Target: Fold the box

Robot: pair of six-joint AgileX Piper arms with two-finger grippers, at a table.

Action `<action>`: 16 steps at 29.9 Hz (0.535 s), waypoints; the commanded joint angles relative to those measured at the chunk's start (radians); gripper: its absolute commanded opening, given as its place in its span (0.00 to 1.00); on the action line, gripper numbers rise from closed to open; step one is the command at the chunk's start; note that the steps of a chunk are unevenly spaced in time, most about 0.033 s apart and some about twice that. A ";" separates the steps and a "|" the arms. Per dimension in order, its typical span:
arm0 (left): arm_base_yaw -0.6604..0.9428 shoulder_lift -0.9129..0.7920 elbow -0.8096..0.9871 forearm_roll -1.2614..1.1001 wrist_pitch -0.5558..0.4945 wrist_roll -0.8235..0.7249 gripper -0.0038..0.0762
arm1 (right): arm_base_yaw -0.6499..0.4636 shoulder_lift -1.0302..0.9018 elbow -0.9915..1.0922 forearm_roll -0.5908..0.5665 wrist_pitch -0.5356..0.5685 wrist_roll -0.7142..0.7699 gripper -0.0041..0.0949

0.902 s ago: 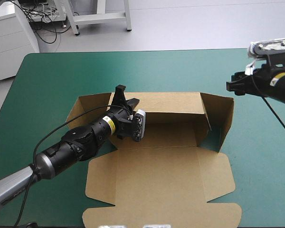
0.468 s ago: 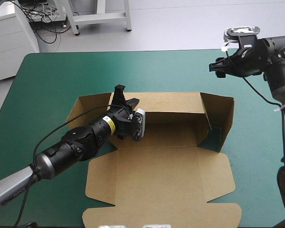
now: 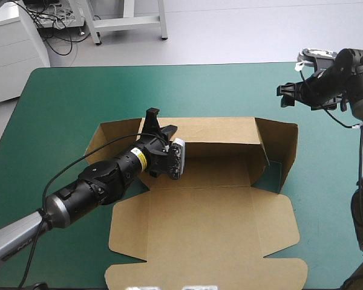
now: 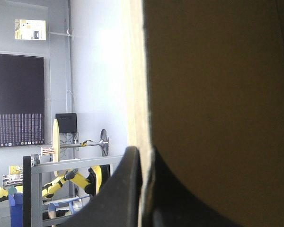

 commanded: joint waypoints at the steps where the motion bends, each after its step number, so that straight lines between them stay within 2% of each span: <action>1: -0.006 -0.020 -0.012 -0.011 -0.038 -0.016 0.01 | -0.006 -0.045 0.025 0.015 -0.024 -0.020 0.77; 7: -0.006 -0.020 -0.015 -0.011 -0.041 -0.030 0.01 | -0.006 -0.045 0.094 0.030 0.036 -0.065 0.77; 16: -0.006 -0.020 -0.015 -0.011 -0.027 -0.036 0.01 | -0.006 -0.108 0.114 0.063 0.036 -0.094 0.77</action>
